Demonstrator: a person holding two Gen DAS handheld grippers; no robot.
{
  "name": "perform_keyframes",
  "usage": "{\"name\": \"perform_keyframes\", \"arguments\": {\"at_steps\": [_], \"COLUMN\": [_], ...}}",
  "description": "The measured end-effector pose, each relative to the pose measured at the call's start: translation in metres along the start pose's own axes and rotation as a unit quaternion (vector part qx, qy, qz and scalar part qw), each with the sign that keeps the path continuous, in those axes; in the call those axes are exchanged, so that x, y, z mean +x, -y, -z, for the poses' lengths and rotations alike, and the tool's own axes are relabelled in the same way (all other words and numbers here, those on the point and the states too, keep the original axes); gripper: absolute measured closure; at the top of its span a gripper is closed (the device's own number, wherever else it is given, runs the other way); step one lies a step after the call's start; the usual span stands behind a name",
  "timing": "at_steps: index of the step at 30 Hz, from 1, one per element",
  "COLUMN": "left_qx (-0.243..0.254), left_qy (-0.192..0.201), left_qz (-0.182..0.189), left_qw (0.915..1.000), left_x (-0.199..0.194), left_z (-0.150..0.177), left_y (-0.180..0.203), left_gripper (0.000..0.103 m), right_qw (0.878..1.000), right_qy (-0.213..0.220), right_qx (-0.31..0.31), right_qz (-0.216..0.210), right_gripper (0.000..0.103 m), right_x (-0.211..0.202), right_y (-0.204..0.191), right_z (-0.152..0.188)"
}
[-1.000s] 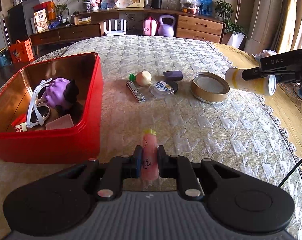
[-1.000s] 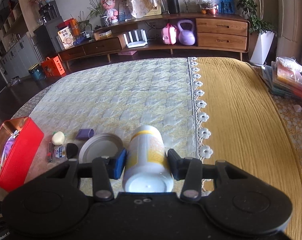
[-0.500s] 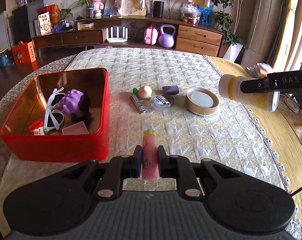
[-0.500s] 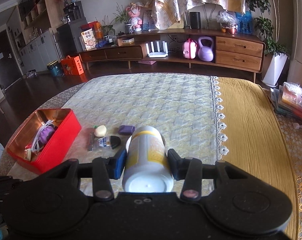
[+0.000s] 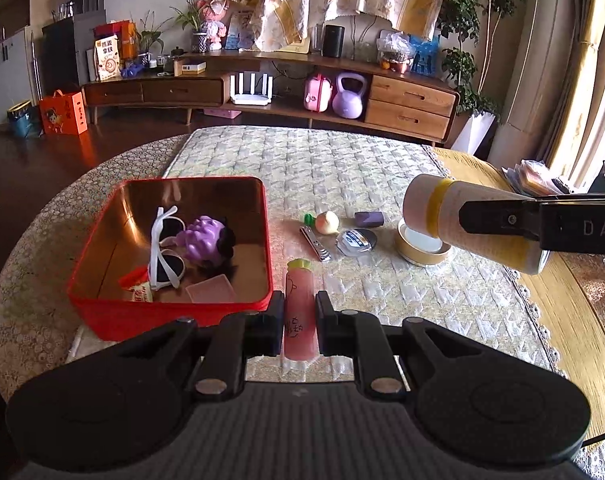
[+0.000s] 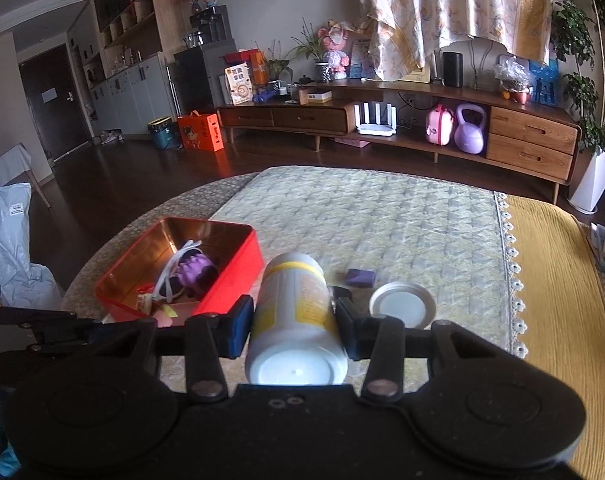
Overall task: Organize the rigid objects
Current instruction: 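Close the left gripper on the pink tube while the right gripper grasps the white-yellow bottle, then carry the pink tube and white-yellow bottle over the red tin and lower them inside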
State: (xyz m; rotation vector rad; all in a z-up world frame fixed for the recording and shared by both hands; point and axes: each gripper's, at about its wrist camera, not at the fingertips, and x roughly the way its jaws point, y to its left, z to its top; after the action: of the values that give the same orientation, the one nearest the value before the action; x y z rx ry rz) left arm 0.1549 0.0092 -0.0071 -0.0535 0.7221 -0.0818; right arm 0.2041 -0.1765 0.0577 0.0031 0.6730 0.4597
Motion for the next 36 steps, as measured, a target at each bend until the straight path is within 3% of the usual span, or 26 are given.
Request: {"name": "perform_keyframes", "arguments": {"at_steps": [16, 25, 36], "left_qx": [-0.037, -0.046, -0.024], "left_qy": [0.004, -0.015, -0.042], "left_qz": [-0.047, -0.075, -0.075], "left_qw": [0.9982, 0.9960, 0.9960], "left_x": [-0.011, 0.015, 0.063], "left_z": [-0.016, -0.022, -0.040], "left_y": [-0.076, -0.113, -0.120], "left_gripper": [0.087, 0.087, 0.087], "right_qw": [0.999, 0.999, 0.998], "right_qy": [0.006, 0.002, -0.025], "right_qx": [-0.039, -0.047, -0.060], "right_qz": [-0.034, -0.021, -0.006], "right_gripper": [0.059, 0.059, 0.059], "right_x": [0.025, 0.066, 0.133], "right_y": [-0.076, -0.094, -0.099], "right_z": [-0.016, -0.022, -0.038]}}
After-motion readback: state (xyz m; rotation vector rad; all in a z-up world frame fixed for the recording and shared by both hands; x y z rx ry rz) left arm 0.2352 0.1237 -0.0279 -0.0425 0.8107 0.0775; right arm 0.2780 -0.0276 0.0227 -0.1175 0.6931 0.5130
